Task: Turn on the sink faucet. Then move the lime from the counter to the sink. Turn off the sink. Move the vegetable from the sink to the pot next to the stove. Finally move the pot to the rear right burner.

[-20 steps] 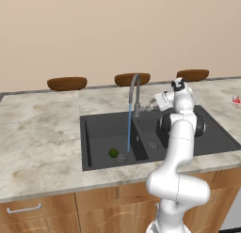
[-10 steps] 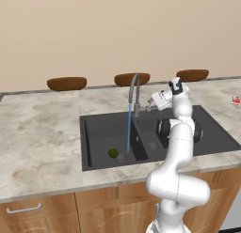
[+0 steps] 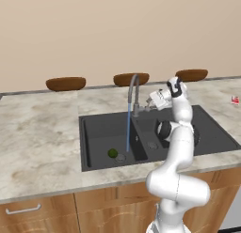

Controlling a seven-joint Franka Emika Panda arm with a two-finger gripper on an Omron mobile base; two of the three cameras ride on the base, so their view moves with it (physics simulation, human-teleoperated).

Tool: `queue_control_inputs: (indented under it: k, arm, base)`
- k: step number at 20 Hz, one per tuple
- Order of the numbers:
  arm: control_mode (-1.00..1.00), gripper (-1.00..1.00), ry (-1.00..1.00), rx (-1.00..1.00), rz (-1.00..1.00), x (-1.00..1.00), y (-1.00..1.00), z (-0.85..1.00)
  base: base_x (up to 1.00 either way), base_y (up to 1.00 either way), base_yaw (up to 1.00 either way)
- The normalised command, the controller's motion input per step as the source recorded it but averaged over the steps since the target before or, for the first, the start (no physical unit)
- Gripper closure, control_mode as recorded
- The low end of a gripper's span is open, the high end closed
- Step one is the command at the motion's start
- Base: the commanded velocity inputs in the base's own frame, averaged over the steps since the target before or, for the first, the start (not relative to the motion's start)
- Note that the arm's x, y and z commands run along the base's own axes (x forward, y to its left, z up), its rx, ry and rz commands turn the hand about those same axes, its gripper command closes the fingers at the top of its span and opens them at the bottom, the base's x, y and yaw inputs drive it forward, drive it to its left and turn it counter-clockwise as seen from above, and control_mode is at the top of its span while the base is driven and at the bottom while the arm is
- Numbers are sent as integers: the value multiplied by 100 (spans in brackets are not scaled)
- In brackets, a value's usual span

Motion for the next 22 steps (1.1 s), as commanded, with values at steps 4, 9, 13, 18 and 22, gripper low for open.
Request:
queue_control_inputs:
  k: [4, 9, 13, 18, 22]
  arm:
    - [-100, -100, -1, -6, 3, 0, 55, 5]
    - [-100, -100, 0, -5, 1, 0, 56, 5]
    - [-100, -100, 0, -1, -1, 0, 2, 0]
    - [-100, -100, 0, 0, -11, -18, -40, 1]
    - [-100, -100, -1, 0, -14, -36, -44, 6]
  base:
    - [0, 0, 0]
    - [0, 0, 0]
    - [0, 0, 0]
    - [0, 0, 0]
    - [0, 0, 0]
